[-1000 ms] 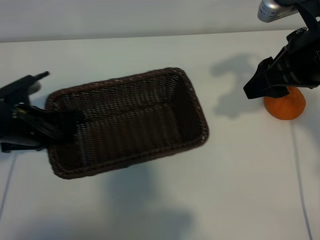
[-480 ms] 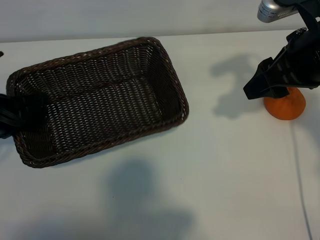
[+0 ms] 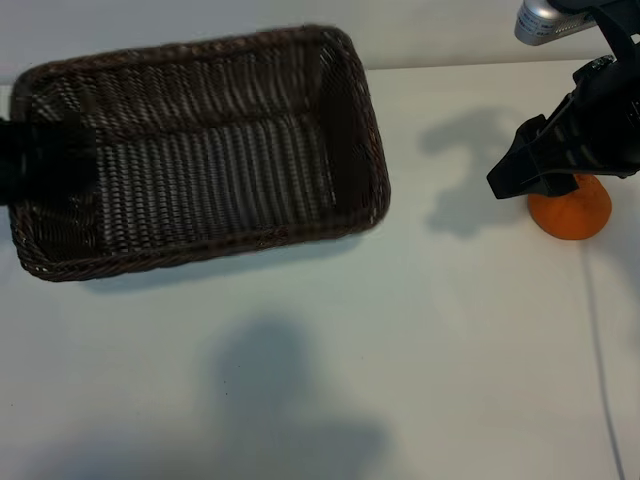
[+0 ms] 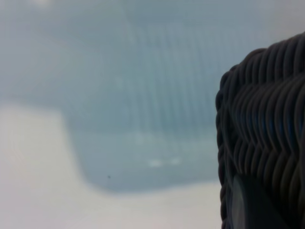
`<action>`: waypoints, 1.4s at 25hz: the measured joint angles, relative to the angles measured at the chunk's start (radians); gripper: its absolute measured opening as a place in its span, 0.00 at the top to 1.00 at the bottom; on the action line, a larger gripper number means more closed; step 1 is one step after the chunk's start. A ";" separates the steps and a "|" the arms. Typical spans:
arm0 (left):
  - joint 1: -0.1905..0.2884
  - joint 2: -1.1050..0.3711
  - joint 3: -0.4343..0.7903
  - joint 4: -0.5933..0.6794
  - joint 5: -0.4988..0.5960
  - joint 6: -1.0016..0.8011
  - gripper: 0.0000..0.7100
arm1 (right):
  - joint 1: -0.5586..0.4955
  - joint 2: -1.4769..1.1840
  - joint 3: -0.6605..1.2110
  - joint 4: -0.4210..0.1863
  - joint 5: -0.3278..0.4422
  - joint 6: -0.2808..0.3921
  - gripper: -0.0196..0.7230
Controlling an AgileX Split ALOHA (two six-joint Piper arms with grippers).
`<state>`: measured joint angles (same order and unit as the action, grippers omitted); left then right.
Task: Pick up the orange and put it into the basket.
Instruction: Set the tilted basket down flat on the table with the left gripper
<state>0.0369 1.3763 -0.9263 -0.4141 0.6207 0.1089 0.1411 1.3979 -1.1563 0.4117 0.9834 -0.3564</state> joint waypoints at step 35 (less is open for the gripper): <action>-0.207 0.556 -0.281 -0.244 -0.107 0.180 0.80 | 0.000 0.000 0.000 0.000 0.000 0.000 0.17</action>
<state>-0.1704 1.9328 -1.2075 -0.6584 0.5142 0.2890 0.1411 1.3979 -1.1563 0.4117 0.9834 -0.3564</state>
